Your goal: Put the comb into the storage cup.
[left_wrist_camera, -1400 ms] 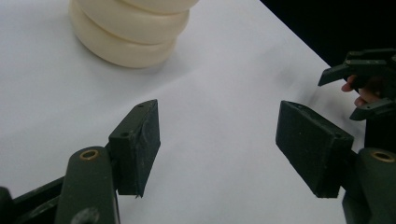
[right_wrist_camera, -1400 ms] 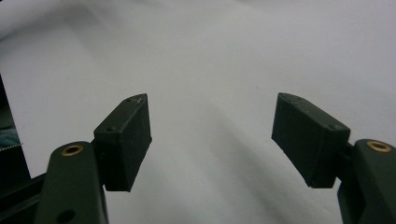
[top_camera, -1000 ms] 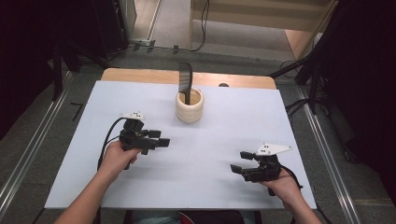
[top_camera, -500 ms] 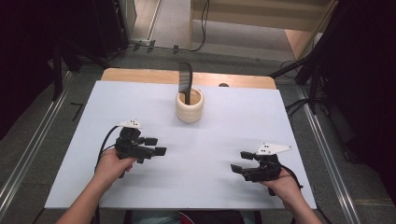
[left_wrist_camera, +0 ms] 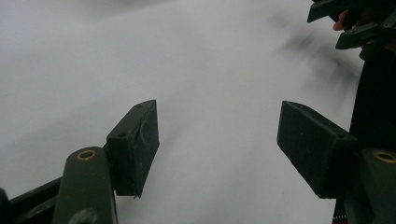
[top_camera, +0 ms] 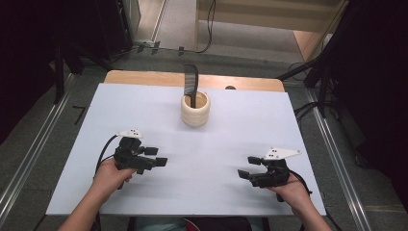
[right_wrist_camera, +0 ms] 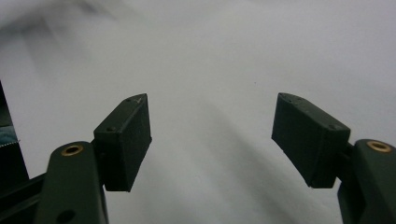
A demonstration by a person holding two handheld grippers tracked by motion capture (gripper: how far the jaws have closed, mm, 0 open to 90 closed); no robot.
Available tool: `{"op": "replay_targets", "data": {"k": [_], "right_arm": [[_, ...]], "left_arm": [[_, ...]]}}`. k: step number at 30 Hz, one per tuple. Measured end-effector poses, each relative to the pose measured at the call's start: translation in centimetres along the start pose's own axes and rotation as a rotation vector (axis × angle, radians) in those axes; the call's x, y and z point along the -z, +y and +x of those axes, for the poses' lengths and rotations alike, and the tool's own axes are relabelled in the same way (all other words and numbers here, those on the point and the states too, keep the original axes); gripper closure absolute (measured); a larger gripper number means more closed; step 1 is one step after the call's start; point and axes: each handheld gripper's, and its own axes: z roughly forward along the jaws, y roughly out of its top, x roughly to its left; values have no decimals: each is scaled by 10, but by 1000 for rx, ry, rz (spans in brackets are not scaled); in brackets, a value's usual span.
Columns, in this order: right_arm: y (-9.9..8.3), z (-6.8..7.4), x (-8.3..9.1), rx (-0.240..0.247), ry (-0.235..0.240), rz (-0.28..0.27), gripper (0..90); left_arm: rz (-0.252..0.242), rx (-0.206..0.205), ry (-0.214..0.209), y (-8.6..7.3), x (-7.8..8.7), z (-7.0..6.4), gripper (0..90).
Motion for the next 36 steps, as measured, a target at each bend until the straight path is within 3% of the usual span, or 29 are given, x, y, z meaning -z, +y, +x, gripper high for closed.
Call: {"op": "replay_targets", "data": {"k": [17, 36], "right_arm": [[0, -1, 1, 0, -2, -1, 264], [0, -1, 0, 3, -2, 6, 264]], "left_arm": [[31, -11, 48, -11, 7, -2, 304], [13, -8, 87, -23, 25, -1, 304]]}}
